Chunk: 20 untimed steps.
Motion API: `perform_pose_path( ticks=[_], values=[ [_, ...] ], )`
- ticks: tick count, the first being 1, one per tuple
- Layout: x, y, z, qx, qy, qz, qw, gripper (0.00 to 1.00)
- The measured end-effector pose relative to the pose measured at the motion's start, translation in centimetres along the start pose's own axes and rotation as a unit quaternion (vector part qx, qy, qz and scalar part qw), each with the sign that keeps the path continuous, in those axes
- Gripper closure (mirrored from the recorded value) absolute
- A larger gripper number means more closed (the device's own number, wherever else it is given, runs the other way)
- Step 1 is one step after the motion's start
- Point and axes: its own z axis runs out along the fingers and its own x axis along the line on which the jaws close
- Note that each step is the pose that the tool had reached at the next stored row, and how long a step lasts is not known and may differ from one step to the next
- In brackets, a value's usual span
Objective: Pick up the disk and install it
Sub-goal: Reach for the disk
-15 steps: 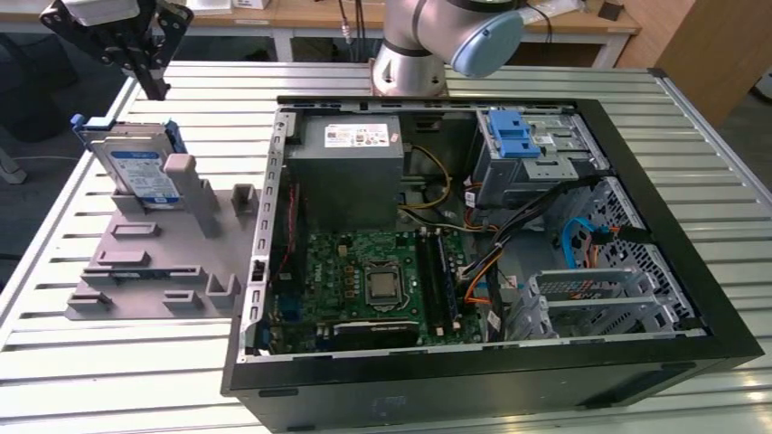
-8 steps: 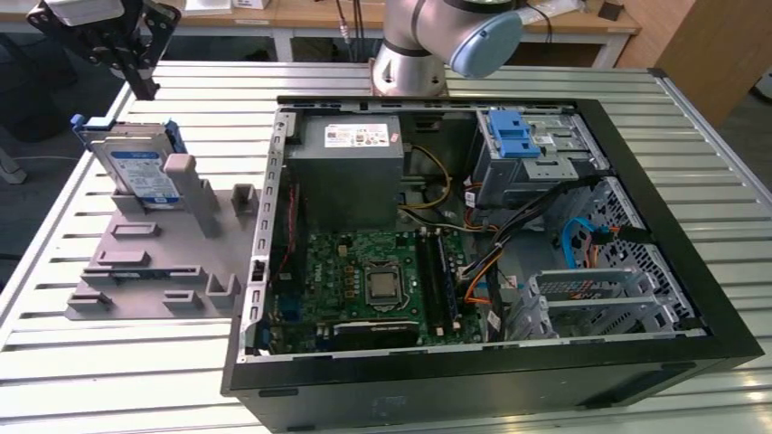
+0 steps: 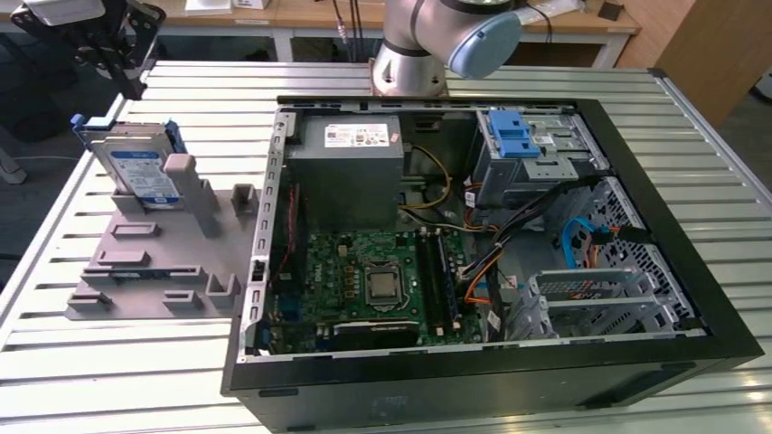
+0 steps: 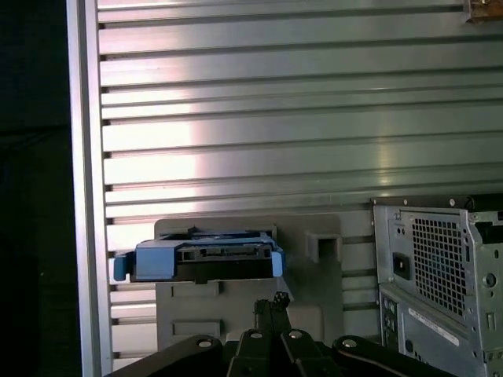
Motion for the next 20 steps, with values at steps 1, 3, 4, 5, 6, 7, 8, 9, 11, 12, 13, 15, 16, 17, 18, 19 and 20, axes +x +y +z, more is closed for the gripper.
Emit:
perform_pose_path(
  ticks=[1,3,4,5,6,7,8,9,11,12,13,15,16,17,18,19,20],
  values=[
    [0.17,0.04,0.01,0.0000,0.0000,0.000,1.0000,0.89],
    [0.57,0.08,0.04,0.0000,0.0002,0.000,1.0000,0.89],
    [0.80,0.11,0.05,0.0000,0.0005,0.000,1.0000,0.89],
    [1.06,0.15,0.06,0.0001,0.0008,0.000,1.0000,0.89],
    [1.34,0.21,0.06,0.0001,0.0013,0.000,1.0000,0.89],
    [1.62,0.24,0.07,0.0001,0.0016,0.000,1.0000,0.89],
    [1.92,0.27,0.09,0.0002,0.0023,0.000,1.0000,0.89],
    [2.20,0.27,0.10,0.0003,0.0033,0.000,1.0000,0.89],
    [2.71,0.30,0.12,0.0004,0.0051,0.000,1.0000,0.89],
    [2.94,0.30,0.14,0.0005,0.0059,0.000,1.0000,0.89],
    [3.18,0.29,0.16,0.0005,0.0064,0.000,1.0000,0.89],
    [3.57,0.29,0.19,0.0005,0.0067,0.000,1.0000,0.89],
    [3.77,0.29,0.21,0.0005,0.0067,0.000,1.0000,0.89],
    [3.98,0.29,0.23,0.0005,0.0067,0.000,1.0000,0.89],
    [4.19,0.29,0.25,0.0005,0.0067,0.000,1.0000,0.89],
    [4.38,0.28,0.27,0.0005,0.0067,0.000,1.0000,0.89],
    [4.56,0.28,0.28,0.0005,0.0069,0.000,1.0000,0.89]
  ],
)
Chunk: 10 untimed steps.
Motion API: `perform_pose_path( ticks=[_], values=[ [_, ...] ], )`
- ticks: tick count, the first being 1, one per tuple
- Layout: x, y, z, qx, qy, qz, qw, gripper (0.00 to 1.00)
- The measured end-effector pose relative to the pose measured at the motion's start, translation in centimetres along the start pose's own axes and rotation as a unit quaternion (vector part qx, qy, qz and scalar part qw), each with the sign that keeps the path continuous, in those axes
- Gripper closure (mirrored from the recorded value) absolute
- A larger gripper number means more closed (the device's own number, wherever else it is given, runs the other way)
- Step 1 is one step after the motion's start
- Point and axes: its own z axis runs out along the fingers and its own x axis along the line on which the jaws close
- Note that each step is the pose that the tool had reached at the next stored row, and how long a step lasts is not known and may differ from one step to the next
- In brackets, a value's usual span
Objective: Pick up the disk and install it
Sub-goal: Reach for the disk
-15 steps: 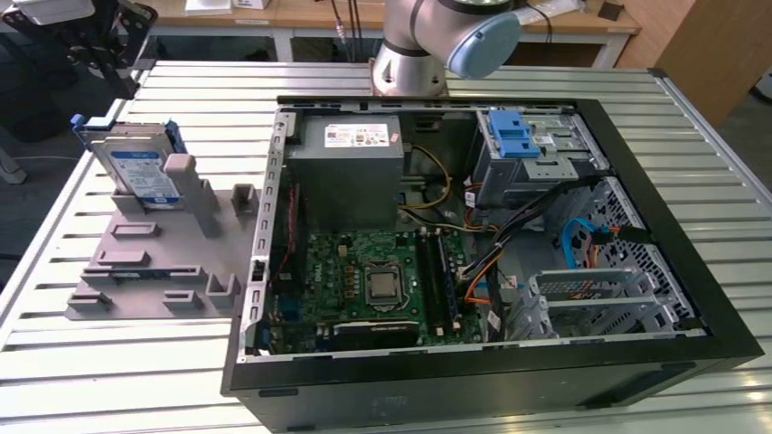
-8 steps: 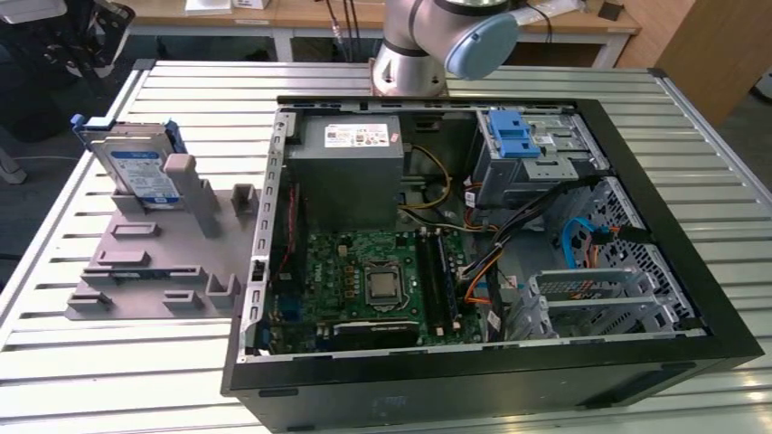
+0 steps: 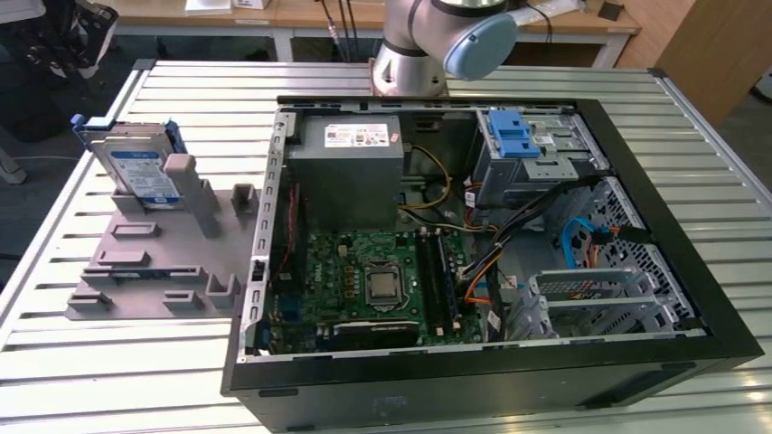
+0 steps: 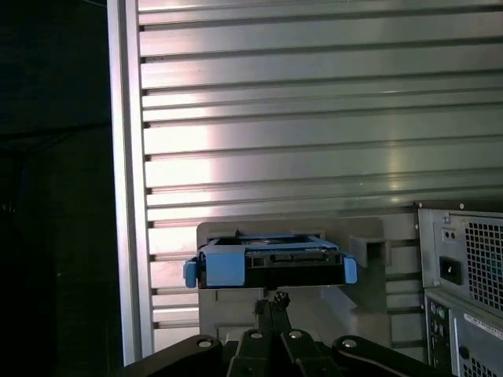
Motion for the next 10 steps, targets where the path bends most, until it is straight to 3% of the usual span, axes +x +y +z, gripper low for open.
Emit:
perform_pose_path(
  ticks=[10],
  values=[
    [1.69,0.06,0.19,0.0001,0.0018,0.000,1.0000,0.89]
  ],
)
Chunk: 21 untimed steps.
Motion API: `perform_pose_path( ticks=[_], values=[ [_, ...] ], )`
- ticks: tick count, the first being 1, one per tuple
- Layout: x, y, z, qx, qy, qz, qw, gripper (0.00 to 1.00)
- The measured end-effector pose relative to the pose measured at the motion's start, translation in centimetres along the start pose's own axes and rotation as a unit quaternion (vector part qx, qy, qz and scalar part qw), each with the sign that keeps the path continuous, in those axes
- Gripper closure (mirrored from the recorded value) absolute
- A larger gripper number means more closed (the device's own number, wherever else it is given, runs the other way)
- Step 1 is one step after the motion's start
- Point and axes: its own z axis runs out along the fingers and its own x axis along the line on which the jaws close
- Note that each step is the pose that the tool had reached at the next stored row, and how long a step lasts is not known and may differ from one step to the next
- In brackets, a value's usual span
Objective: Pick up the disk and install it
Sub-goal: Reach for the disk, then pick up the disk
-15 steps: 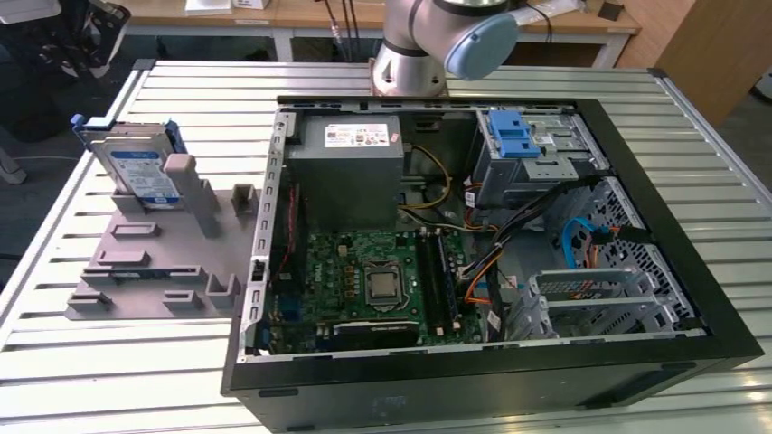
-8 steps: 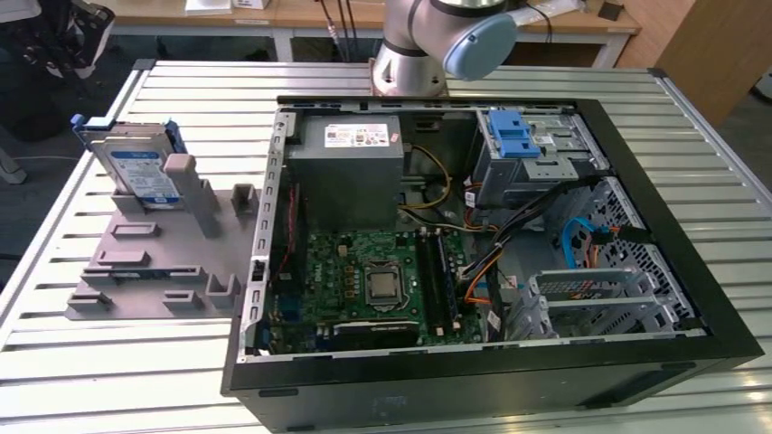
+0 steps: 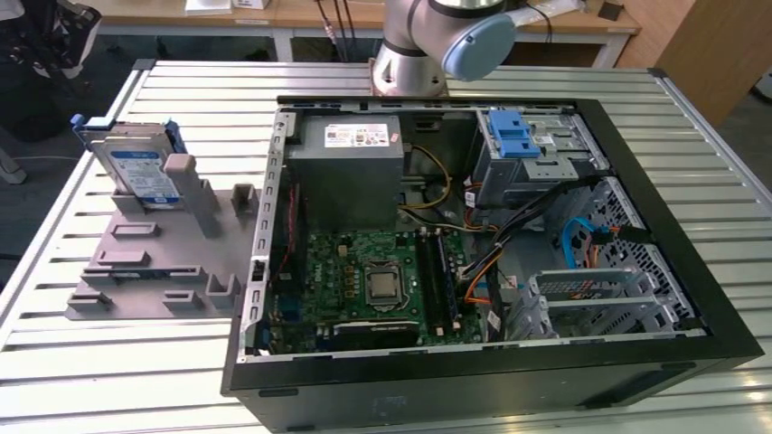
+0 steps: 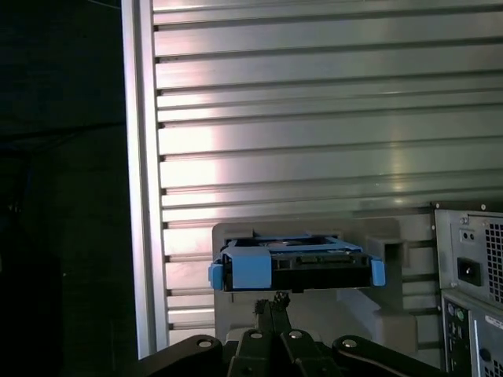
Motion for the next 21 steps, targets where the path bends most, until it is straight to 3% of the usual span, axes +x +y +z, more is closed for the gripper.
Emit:
perform_pose_path(
  ticks=[12,17,21],
  values=[
    [2.13,0.15,0.25,0.0002,0.0027,0.000,1.0000,0.89],
    [2.09,0.16,0.28,0.0002,0.0026,0.000,1.0000,0.89],
    [0.86,0.26,0.26,0.0003,0.0031,-0.003,1.0000,0.89]
  ],
)
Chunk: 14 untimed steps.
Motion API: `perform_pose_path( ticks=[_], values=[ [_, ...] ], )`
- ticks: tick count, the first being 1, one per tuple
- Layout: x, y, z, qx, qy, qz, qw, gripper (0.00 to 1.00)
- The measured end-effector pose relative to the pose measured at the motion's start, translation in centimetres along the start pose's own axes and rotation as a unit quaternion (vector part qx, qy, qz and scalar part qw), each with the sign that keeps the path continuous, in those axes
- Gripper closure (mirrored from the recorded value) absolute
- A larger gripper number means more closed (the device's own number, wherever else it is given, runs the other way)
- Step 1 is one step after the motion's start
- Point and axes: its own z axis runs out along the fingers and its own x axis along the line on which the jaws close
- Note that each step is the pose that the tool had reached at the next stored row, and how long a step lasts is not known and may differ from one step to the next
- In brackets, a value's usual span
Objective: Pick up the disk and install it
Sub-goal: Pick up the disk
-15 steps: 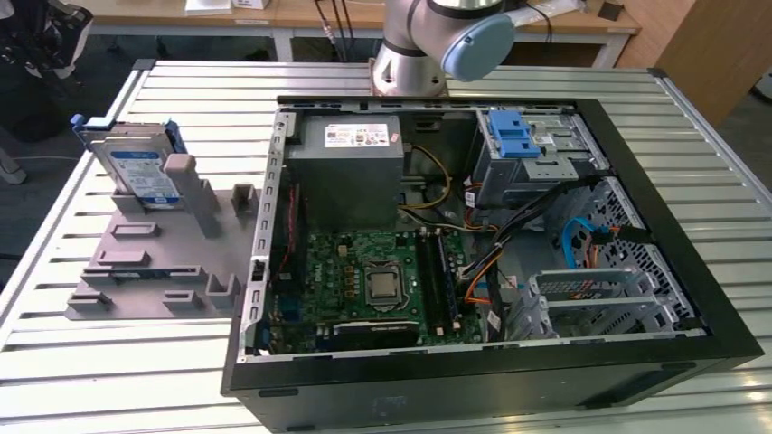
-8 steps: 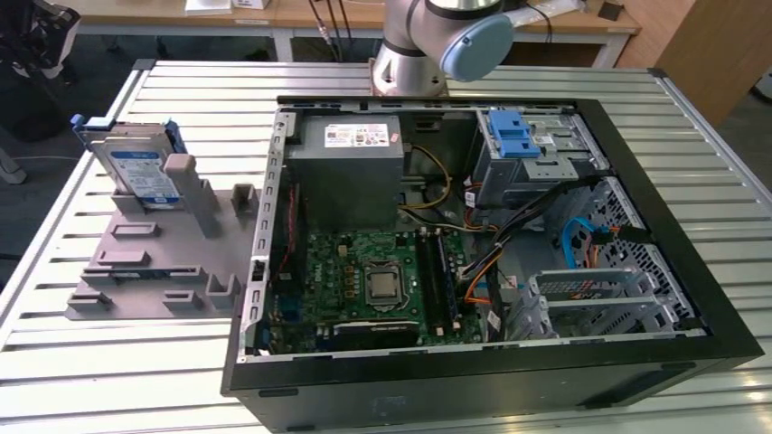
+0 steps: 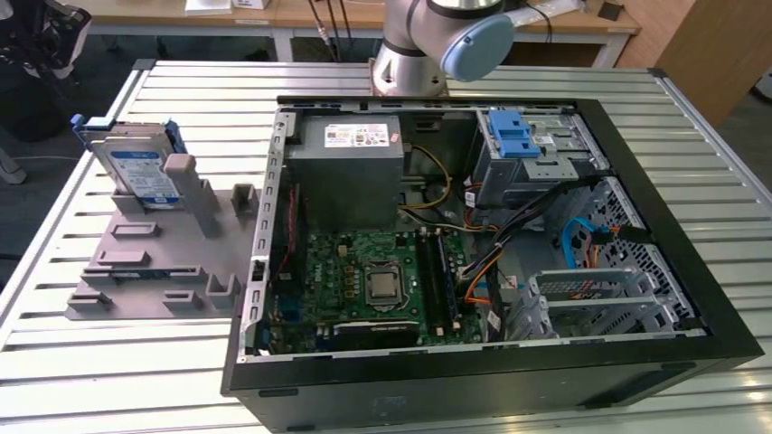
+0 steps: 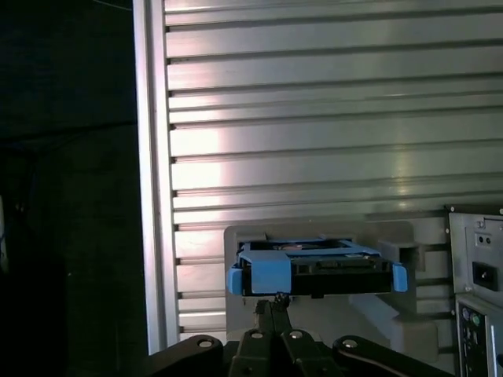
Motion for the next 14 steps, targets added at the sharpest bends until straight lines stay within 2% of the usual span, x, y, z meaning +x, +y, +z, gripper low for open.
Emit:
perform_pose_path(
  ticks=[4,7,14],
  values=[
    [-0.21,0.02,0.04,0.0002,0.0009,-0.023,0.9997,0.89],
    [-0.31,0.02,0.10,0.0005,0.0017,-0.043,0.9991,0.89],
    [-0.56,0.03,0.31,0.0010,0.0036,-0.088,0.9961,0.89]
  ],
)
